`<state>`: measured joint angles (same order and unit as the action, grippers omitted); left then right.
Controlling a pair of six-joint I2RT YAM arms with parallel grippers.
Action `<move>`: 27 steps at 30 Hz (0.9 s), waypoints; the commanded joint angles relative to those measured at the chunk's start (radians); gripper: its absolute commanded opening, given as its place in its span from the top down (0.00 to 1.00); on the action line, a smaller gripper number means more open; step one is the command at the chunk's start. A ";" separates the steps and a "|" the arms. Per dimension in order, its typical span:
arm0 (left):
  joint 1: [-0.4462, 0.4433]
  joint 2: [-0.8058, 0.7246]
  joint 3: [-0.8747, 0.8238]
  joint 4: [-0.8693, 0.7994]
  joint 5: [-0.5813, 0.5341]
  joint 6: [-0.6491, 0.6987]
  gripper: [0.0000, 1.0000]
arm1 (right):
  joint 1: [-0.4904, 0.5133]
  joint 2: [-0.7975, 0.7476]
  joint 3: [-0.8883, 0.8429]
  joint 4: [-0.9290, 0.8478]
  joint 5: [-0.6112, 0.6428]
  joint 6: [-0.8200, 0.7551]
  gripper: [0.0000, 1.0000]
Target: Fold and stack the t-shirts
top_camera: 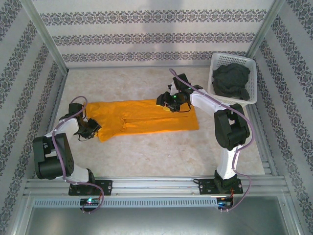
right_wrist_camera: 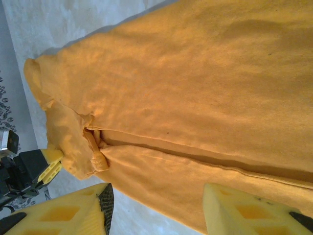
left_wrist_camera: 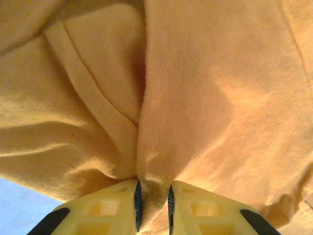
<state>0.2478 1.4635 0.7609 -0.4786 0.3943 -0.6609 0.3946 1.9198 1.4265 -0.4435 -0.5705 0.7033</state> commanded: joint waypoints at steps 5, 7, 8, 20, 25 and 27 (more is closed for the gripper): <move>-0.010 -0.001 0.062 -0.049 -0.071 0.031 0.92 | -0.005 -0.016 -0.020 0.013 -0.020 -0.004 0.48; -0.009 -0.011 0.082 -0.059 -0.078 0.029 0.97 | -0.005 -0.017 -0.020 0.011 -0.019 -0.005 0.48; -0.010 -0.018 0.093 -0.063 -0.081 0.029 0.99 | -0.005 -0.018 -0.021 0.011 -0.019 -0.004 0.48; -0.004 0.029 0.220 -0.135 -0.136 0.073 0.98 | -0.009 -0.008 -0.007 0.010 -0.022 -0.002 0.49; 0.006 0.114 0.269 -0.152 -0.167 0.109 0.94 | -0.015 -0.012 -0.010 -0.001 -0.013 -0.006 0.49; 0.007 0.141 0.279 -0.162 -0.207 0.122 0.83 | -0.021 -0.017 -0.017 -0.007 -0.003 -0.009 0.49</move>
<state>0.2501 1.5677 1.0126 -0.5842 0.2558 -0.5880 0.3901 1.9194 1.4162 -0.4374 -0.5705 0.7033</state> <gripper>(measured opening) 0.139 0.511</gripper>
